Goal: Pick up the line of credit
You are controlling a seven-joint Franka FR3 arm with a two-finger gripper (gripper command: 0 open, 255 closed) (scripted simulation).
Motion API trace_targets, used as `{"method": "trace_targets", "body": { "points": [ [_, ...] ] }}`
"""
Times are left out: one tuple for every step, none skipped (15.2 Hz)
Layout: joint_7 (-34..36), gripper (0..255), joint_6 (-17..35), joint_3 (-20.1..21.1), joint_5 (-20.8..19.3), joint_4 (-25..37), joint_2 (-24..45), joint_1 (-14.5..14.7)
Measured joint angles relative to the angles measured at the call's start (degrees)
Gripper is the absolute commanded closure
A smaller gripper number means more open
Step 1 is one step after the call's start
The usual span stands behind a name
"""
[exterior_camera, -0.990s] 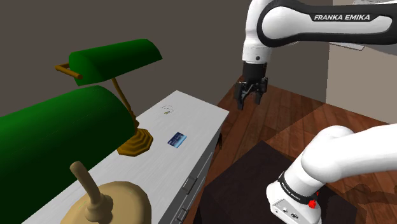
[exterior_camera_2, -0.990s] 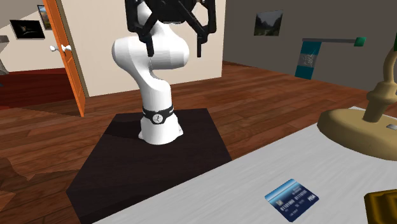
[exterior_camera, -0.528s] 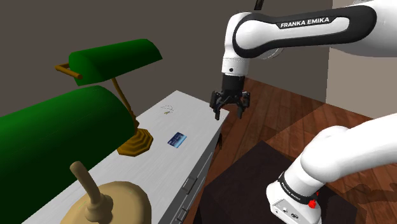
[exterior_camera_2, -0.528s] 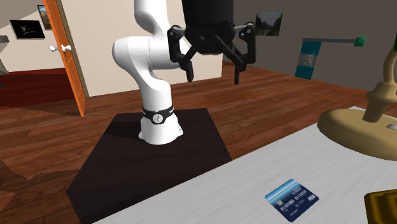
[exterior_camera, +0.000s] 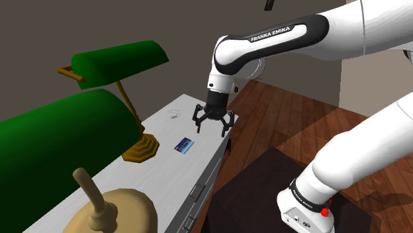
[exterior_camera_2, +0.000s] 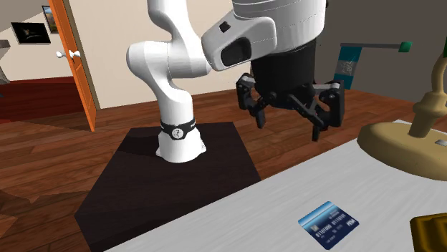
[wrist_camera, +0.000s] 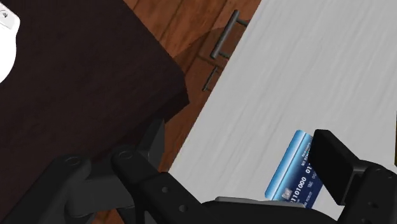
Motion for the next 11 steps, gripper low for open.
{"method": "trace_targets", "body": {
  "points": [
    [1.97, 0, 1.85, 0.61, 1.14, 0.69, 2.12, 0.04],
    [3.71, 0, 3.3, 0.93, 2.26, 1.1, 3.62, 0.01],
    [5.31, 0, 5.37, 1.38, 3.23, 1.78, 6.03, -0.02],
    [7.16, 0, 6.64, 1.68, 4.23, 2.66, 7.67, 0.01],
    [8.69, 0, 8.71, 2.06, 5.27, 3.19, 9.87, 0.12],
    [10.57, 0, 10.43, 2.45, 6.21, 4.29, 11.99, 0.31],
    [12.12, 0, 12.02, 2.6, 7.1, 5.22, 13.99, 0.37],
    [13.43, 0, 13.64, 2.63, 7.96, 6.05, 16.01, 0.37],
    [14.96, 0, 15.28, 2.88, 8.71, 7.09, 18.04, 0.67],
    [15.22, 0, 16.61, 2.88, 9.13, 7.35, 19.48, 0.73],
    [15.18, 0, 17.6, 2.91, 9.48, 7.28, 20.35, 0.81]
  ]
}}
